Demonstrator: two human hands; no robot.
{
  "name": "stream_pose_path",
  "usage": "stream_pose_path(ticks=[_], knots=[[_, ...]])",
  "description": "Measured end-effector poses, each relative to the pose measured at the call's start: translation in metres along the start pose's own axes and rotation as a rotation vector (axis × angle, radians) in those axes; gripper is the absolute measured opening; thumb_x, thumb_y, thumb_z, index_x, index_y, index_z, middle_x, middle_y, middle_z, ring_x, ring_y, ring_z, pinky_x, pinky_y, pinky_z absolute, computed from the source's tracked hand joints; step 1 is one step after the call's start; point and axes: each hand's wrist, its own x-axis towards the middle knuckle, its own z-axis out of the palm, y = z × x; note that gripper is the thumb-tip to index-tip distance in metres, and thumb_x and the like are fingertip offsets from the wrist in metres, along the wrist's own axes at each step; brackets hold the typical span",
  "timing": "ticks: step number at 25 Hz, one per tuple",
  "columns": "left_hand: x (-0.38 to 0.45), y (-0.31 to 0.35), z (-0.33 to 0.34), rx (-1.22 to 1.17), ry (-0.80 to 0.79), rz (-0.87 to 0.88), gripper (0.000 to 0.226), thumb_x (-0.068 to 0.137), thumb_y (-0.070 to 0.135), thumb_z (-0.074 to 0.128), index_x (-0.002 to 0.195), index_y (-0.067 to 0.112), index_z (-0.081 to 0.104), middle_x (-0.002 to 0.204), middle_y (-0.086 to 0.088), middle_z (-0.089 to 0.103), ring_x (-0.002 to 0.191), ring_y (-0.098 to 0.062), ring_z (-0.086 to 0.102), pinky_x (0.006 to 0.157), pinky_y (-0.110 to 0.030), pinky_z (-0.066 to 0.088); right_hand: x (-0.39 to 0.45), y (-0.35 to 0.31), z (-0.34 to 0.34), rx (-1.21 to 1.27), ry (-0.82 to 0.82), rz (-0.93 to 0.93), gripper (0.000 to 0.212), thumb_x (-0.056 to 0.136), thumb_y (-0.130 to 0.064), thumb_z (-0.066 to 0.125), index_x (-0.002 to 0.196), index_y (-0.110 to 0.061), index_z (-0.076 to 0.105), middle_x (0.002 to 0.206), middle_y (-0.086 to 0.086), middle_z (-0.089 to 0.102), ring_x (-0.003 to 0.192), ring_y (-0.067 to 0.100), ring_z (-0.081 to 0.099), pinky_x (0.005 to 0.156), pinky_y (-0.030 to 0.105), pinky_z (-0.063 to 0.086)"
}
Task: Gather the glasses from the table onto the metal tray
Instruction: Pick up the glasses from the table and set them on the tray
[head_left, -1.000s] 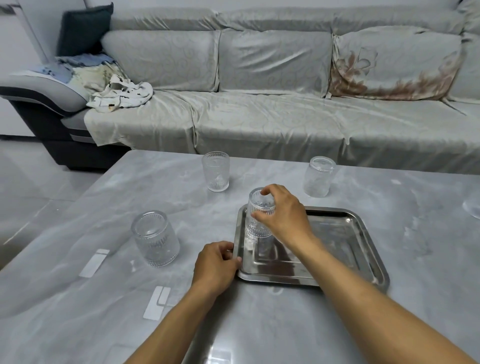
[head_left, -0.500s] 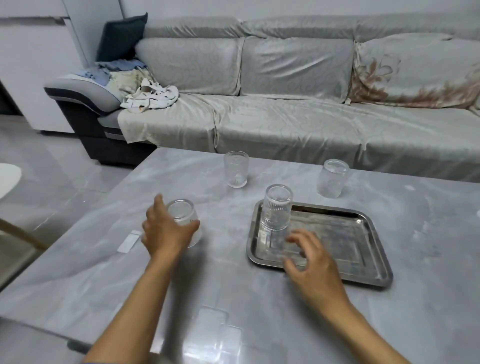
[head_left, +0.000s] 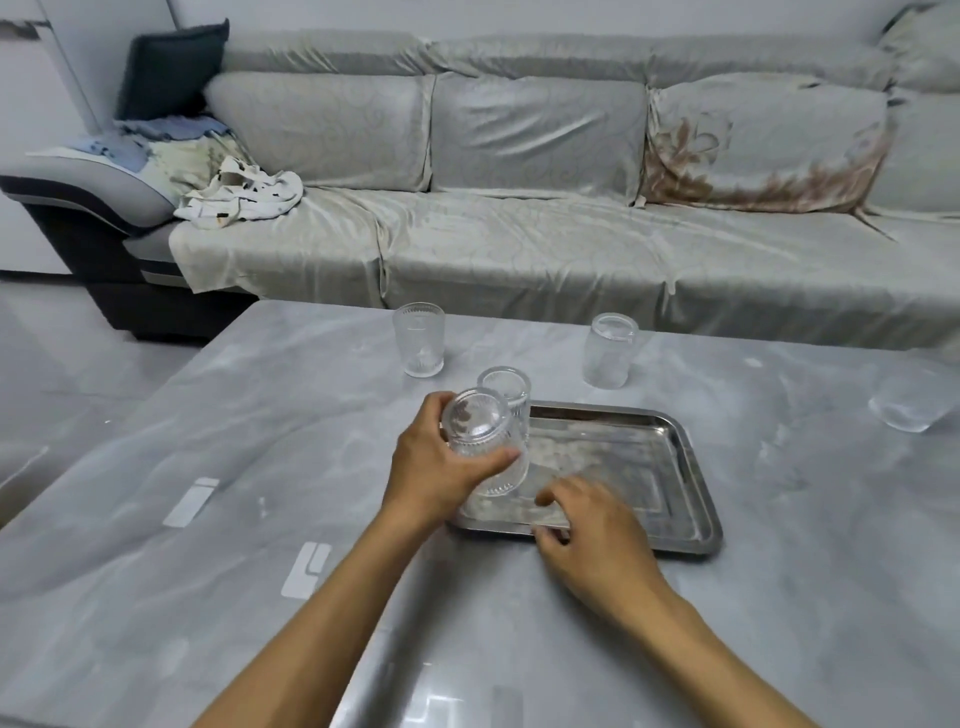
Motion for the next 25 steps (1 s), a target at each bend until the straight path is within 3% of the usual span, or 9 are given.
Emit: stream_pose_path(ticks=[3,7,11,14,16,18,20,23,25], knots=[[0.001,-0.008,0.018,0.117,-0.031,0.026,0.076,0.046,0.053,0.086,0.112,0.031,0.055,0.104,0.011,0.068,0.096,-0.012,0.066,0.083,-0.033,0.054,-0.010,0.014,0.006,-0.022,-0.054,0.002,0.020,0.077,-0.020,0.058,0.094,-0.023,0.065,0.100,-0.004,0.067,0.095,0.022,0.060,0.079,0.033,0.045],[0.004,-0.021,0.020,0.201,-0.073,0.030,0.089,0.050,0.052,0.087,0.128,0.027,0.052,0.123,0.005,0.064,0.110,-0.014,0.062,0.094,-0.036,0.051,-0.011,0.018,0.011,-0.030,-0.087,-0.014,0.026,0.074,-0.020,0.052,0.096,-0.025,0.065,0.098,-0.004,0.069,0.093,0.021,0.060,0.080,0.035,0.047],[-0.001,-0.014,0.026,0.204,-0.120,0.037,0.095,0.054,0.047,0.087,0.136,0.026,0.044,0.132,0.002,0.057,0.120,-0.016,0.056,0.098,-0.031,0.045,-0.015,0.021,0.007,-0.025,-0.153,-0.019,0.029,0.076,-0.024,0.052,0.103,-0.026,0.063,0.105,-0.004,0.068,0.099,0.020,0.059,0.085,0.035,0.047],[-0.018,0.001,0.027,0.256,-0.050,0.192,0.099,0.061,0.035,0.089,0.144,0.014,0.038,0.143,-0.010,0.048,0.131,-0.026,0.046,0.108,-0.036,0.038,-0.028,0.028,-0.011,0.059,-0.166,0.026,0.036,0.079,-0.026,0.057,0.115,-0.025,0.062,0.117,-0.005,0.065,0.108,0.017,0.056,0.091,0.027,0.044],[-0.028,0.013,0.026,0.295,0.044,0.356,0.087,0.068,0.028,0.086,0.141,0.012,0.042,0.142,-0.013,0.049,0.130,-0.030,0.047,0.109,-0.041,0.039,-0.035,0.040,-0.027,0.132,-0.049,0.074,0.035,0.081,-0.022,0.060,0.115,-0.021,0.064,0.120,-0.004,0.065,0.110,0.016,0.056,0.090,0.020,0.040],[-0.042,0.031,0.038,0.295,0.022,0.467,0.071,0.075,0.025,0.081,0.137,0.015,0.048,0.139,-0.009,0.054,0.128,-0.027,0.049,0.107,-0.037,0.039,-0.045,0.063,-0.053,0.186,0.127,0.167,0.034,0.080,-0.017,0.063,0.115,-0.017,0.065,0.122,-0.001,0.064,0.110,0.019,0.058,0.091,0.020,0.041],[-0.055,0.045,0.055,0.334,-0.103,0.481,0.062,0.079,0.024,0.077,0.135,0.015,0.052,0.139,-0.006,0.055,0.129,-0.025,0.049,0.105,-0.030,0.036,-0.055,0.089,-0.082,0.223,0.384,0.319,0.042,0.077,-0.011,0.066,0.119,-0.012,0.062,0.127,0.004,0.061,0.112,0.025,0.059,0.095,0.032,0.046],[-0.066,0.050,0.078,0.398,-0.274,0.459,0.061,0.083,0.024,0.073,0.140,0.018,0.050,0.144,-0.002,0.052,0.133,-0.021,0.046,0.106,-0.028,0.033,-0.076,0.134,-0.118,0.124,0.798,0.547,0.064,0.070,-0.006,0.069,0.131,-0.009,0.050,0.140,0.013,0.048,0.122,0.036,0.049,0.099,0.045,0.041],[-0.067,0.045,0.083,0.445,-0.337,0.450,0.061,0.084,0.024,0.072,0.140,0.018,0.050,0.144,-0.004,0.052,0.134,-0.022,0.046,0.108,-0.031,0.035,-0.089,0.163,-0.133,0.025,0.957,0.682,0.079,0.068,-0.010,0.071,0.140,-0.015,0.038,0.151,0.014,0.035,0.129,0.039,0.041,0.101,0.051,0.037]])
